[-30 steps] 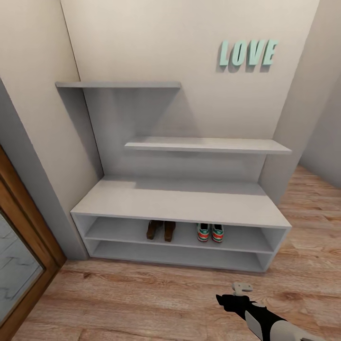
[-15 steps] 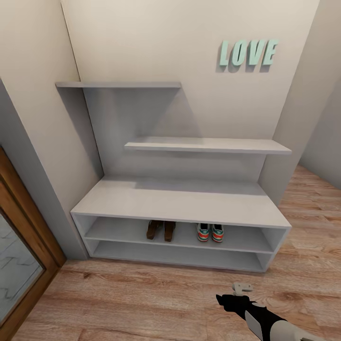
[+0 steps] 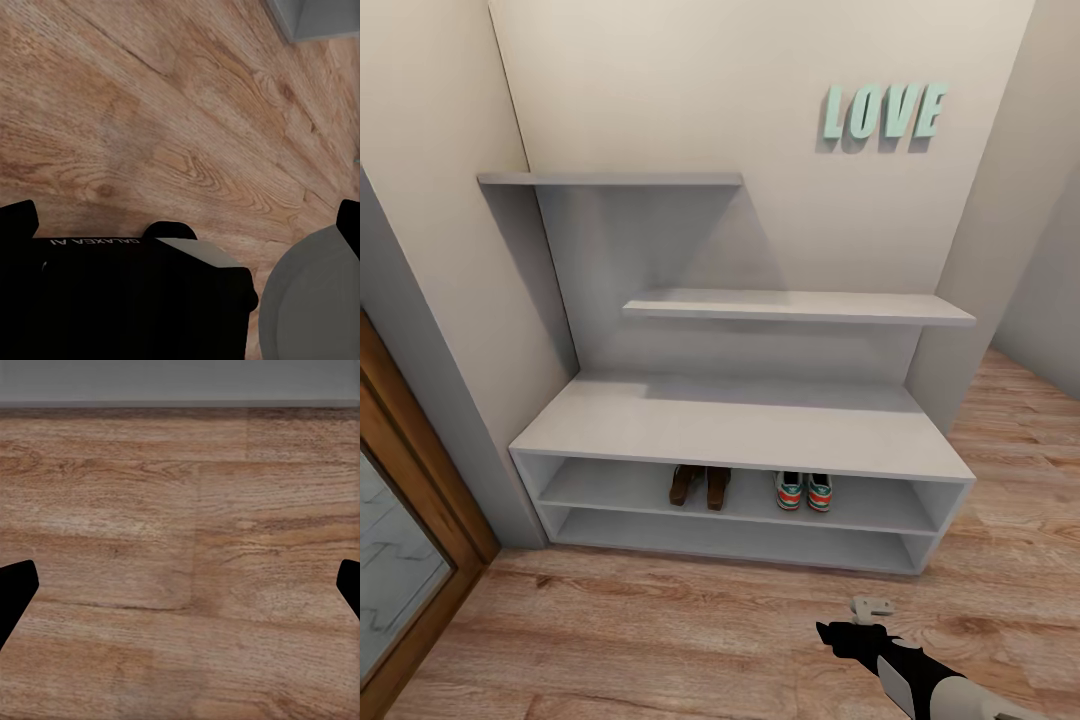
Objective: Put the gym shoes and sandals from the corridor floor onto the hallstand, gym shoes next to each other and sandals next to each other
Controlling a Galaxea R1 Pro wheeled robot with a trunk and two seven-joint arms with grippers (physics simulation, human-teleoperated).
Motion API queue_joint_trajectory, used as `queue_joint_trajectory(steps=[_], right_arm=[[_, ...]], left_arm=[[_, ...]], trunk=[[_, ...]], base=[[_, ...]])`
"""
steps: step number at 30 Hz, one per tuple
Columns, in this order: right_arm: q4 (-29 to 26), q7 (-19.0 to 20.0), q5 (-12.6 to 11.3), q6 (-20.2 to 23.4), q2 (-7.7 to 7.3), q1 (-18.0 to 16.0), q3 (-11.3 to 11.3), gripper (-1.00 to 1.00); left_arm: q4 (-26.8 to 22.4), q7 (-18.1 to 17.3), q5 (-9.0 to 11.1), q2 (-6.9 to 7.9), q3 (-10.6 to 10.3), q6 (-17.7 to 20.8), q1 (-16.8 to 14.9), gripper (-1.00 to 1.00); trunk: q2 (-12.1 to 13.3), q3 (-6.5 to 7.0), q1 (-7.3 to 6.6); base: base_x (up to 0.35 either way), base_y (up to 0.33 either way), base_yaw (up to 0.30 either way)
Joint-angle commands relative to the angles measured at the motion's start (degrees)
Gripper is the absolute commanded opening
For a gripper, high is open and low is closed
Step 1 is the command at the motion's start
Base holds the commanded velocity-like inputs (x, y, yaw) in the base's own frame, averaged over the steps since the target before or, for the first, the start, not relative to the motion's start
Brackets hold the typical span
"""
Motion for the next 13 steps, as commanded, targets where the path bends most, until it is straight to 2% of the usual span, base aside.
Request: queue_joint_trajectory(steps=[1, 13], right_arm=[[0.1, 0.2, 0.6, -0.2, -0.01, 0.0, -0.5, 1.00], [0.1, 0.2, 0.6, -0.2, -0.01, 0.0, -0.5, 1.00]], left_arm=[[-0.1, -0.3, -0.6, -0.04, 0.5, 0.4, 0.0, 1.00], [-0.1, -0.3, -0.6, -0.04, 0.5, 0.4, 0.0, 1.00]], trunk=[[0.0, -0.05, -0.01], [0.0, -0.05, -0.01]], base=[[0.000, 0.000, 0.000], [0.000, 0.000, 0.000]])
